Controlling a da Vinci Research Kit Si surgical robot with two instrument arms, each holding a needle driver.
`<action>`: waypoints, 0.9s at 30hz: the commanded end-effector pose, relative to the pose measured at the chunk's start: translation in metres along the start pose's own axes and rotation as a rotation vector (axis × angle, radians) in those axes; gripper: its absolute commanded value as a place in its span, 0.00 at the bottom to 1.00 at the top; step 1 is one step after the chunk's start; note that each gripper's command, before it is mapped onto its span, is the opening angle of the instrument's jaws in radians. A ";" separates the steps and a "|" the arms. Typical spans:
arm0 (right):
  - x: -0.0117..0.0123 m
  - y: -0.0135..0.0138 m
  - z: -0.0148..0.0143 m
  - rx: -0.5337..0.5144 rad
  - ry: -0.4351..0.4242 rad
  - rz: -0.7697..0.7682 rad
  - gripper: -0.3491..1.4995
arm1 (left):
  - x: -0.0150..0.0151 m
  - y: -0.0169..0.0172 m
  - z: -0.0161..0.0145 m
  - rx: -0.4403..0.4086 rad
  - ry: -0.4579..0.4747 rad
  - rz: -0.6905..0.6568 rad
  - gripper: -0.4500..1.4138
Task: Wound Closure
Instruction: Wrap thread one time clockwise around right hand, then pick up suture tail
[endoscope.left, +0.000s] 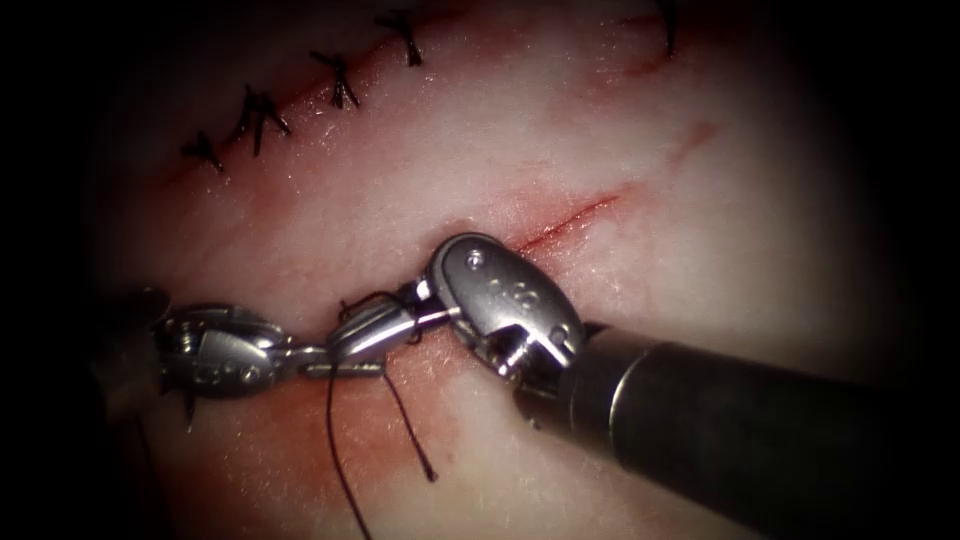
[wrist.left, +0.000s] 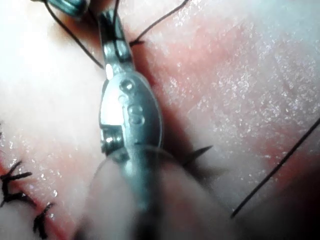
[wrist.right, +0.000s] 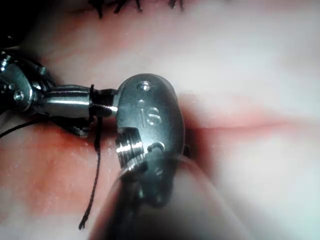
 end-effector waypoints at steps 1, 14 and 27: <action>-0.0006 0.0005 0.0005 0.041 -0.028 -0.029 0.00 | -0.0007 -0.0004 0.0004 -0.003 0.000 0.002 0.00; -0.0006 -0.0011 0.0028 0.461 -0.316 -0.191 0.00 | -0.0006 -0.0003 0.0002 -0.015 -0.003 0.002 0.00; -0.0035 -0.0021 0.0051 0.707 -0.674 -0.305 0.26 | -0.0004 -0.0002 0.0002 -0.021 -0.005 0.002 0.00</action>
